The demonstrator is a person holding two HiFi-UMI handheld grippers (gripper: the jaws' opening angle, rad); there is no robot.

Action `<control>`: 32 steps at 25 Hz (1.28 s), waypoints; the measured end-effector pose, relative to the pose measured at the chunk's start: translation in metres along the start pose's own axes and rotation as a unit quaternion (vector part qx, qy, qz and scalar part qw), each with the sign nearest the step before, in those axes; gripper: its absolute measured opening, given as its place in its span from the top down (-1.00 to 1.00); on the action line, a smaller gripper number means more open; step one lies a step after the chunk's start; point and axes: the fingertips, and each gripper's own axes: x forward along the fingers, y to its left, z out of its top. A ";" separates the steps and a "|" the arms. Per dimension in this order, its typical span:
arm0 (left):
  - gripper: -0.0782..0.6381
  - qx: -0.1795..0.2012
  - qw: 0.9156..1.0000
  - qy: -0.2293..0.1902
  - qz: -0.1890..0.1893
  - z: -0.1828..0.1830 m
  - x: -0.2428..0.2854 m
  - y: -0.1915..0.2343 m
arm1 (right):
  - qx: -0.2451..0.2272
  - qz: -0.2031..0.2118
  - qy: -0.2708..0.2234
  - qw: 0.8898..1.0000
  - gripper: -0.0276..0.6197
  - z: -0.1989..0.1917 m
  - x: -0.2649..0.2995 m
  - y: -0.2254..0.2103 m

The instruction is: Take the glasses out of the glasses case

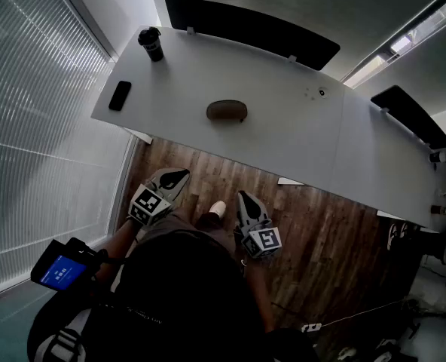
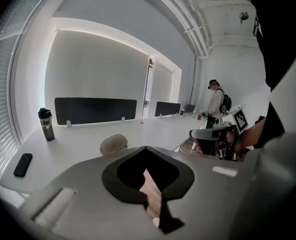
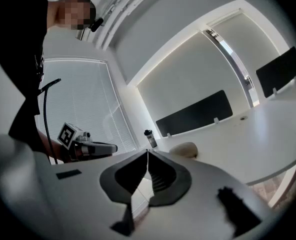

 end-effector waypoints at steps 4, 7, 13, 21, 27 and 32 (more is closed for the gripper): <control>0.77 0.001 1.000 -0.002 -0.003 0.009 -0.001 0.001 | 0.009 -0.015 0.002 1.000 0.89 0.016 -0.012 0.001; 0.77 0.000 1.000 -0.001 -0.016 0.003 0.022 0.035 | 0.011 -0.041 0.002 0.999 0.89 0.005 0.011 -0.020; 0.77 0.002 0.998 0.010 -0.062 0.008 0.054 0.089 | 0.021 -0.104 -0.008 0.994 0.89 0.007 0.046 -0.039; 0.77 0.012 0.992 0.038 -0.122 0.013 0.095 0.170 | 0.020 -0.175 -0.019 0.984 0.89 0.021 0.105 -0.037; 0.77 0.015 0.985 0.062 -0.160 0.002 0.123 0.213 | 0.018 -0.220 -0.032 0.975 0.89 0.038 0.138 -0.031; 0.77 0.011 0.979 0.086 -0.185 -0.011 0.151 0.236 | 0.019 -0.253 -0.038 0.967 0.89 0.034 0.154 -0.031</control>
